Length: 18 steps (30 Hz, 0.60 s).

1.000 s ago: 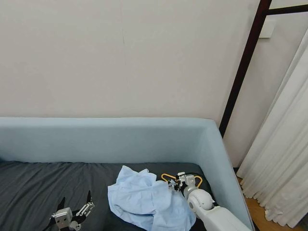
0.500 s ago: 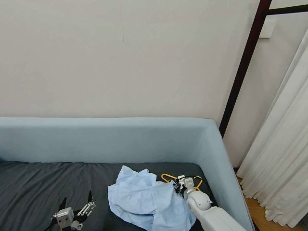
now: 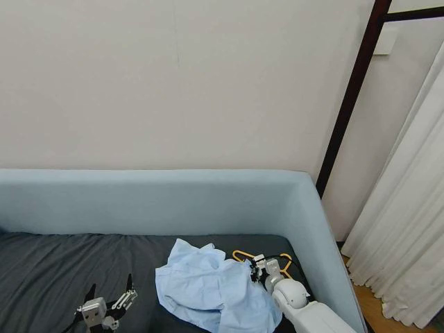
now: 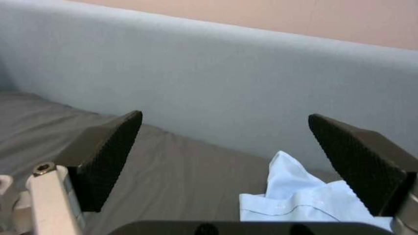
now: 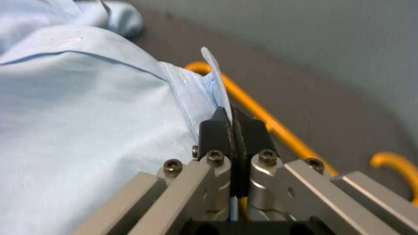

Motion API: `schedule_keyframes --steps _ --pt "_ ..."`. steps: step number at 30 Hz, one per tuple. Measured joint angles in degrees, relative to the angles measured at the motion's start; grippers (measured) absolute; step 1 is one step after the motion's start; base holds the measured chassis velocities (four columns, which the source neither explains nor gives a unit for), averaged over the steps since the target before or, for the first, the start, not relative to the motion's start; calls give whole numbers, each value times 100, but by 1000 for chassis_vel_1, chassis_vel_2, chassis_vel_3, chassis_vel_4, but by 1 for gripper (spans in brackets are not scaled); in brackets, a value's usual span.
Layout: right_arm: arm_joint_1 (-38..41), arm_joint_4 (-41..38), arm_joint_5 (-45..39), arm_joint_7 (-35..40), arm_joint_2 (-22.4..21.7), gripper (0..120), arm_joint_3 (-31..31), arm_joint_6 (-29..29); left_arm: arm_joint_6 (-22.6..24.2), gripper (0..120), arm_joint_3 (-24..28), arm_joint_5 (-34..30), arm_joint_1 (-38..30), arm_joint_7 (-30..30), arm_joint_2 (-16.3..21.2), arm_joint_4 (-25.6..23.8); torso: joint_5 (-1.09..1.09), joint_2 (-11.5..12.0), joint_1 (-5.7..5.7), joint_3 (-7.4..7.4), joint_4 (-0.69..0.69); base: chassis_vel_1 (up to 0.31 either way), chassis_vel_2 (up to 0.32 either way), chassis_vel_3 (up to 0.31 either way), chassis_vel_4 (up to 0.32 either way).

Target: Pick up the clothes from the sofa and hang them on the clothes hanger.

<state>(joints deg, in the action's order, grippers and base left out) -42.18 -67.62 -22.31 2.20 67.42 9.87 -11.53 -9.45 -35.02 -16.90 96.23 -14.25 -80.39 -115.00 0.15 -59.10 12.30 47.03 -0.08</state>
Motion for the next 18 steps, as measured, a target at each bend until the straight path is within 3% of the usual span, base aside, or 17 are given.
schedule_keyframes --steps 1,4,5,6,8,10,18 --pt "0 0 0 0 0 0 0 0 0 100 0 0 0 0 0 0 0 0 0 0 0 0 0 0 0" --pt "-211 -198 419 -364 -190 0 -190 1249 4 100 40 -90 -90 -1 67 46 0 0 0 0 0 0 0 0 0" --pt "-288 -291 440 -555 -256 0 -304 1938 8 100 58 -134 -150 -1 113 79 1 0 0 0 -1 0 0 0 0" --pt "-288 -291 440 -555 -256 0 -304 1938 8 100 58 -134 -150 -1 113 79 1 0 0 0 -1 0 0 0 0" --pt "-351 -420 302 -815 -319 0 -408 2654 12 100 76 -170 -220 0 159 127 0 0 0 0 0 0 0 0 0" --pt "-550 -846 -173 -1311 -462 0 -549 3840 25 100 116 -225 -350 9 230 220 0 0 0 0 2 0 0 0 0" --pt "-1587 -1632 -238 -1739 -915 0 -802 4886 34 100 284 -296 -668 48 309 491 0 -1 0 -1 -2 0 0 0 0"
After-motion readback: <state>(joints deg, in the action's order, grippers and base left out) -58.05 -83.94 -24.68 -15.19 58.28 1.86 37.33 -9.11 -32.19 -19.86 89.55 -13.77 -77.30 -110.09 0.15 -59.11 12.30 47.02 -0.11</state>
